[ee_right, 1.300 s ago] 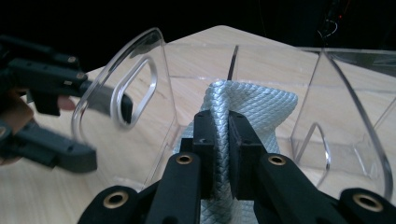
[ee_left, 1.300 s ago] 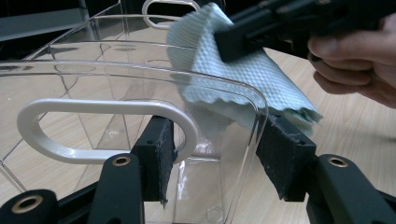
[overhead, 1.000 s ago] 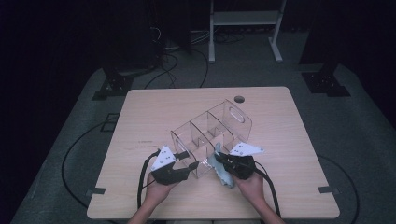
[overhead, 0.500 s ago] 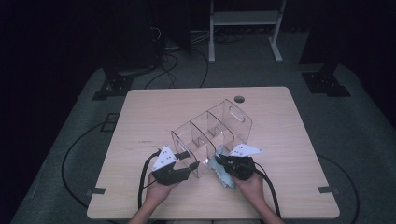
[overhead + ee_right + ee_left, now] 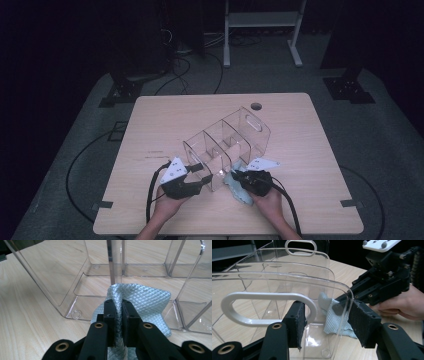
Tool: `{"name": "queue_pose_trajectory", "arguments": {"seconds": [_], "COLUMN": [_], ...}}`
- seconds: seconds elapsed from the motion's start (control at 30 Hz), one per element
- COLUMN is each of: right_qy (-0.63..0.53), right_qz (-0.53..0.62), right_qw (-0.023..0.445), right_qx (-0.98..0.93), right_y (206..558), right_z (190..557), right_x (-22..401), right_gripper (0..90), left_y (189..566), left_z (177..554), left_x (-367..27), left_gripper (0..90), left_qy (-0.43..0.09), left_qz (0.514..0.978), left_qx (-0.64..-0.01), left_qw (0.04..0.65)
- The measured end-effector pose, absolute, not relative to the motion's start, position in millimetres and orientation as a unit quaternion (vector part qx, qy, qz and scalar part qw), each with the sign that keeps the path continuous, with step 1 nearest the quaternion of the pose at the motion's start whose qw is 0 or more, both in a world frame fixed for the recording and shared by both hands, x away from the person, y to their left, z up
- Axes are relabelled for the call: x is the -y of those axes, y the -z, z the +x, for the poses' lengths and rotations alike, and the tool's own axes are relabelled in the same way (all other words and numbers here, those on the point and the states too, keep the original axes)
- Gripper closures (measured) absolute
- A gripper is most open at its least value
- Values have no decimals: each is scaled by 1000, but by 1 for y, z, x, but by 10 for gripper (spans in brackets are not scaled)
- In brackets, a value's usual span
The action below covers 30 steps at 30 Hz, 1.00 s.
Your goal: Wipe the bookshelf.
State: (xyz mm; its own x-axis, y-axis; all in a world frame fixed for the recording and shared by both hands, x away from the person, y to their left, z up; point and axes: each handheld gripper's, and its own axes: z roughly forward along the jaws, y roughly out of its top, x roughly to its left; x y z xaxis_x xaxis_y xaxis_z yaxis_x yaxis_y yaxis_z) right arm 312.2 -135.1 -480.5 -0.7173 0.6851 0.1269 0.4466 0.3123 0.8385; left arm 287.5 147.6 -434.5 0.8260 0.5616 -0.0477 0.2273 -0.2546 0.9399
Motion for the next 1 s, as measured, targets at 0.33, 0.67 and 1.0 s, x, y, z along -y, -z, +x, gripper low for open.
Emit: {"name": "queue_pose_trajectory", "arguments": {"seconds": [0.33, 0.67, 1.0], "right_qy": [-481, -513, -507], "right_qz": [350, 324, 295], "right_qw": [135, 116, 95], "right_qx": [-792, -786, -804], "right_y": [469, 452, 460], "right_z": [311, 297, 289], "right_x": [141, 142, 128], "right_gripper": [826, 825, 824], "left_y": [424, 427, 439], "left_z": [289, 312, 336], "left_x": [-177, -188, -193], "left_gripper": [425, 385, 330], "left_qy": [-168, -196, -203], "left_qz": [765, 759, 754], "left_qx": [-259, -293, -319], "left_qw": [566, 548, 537]}}
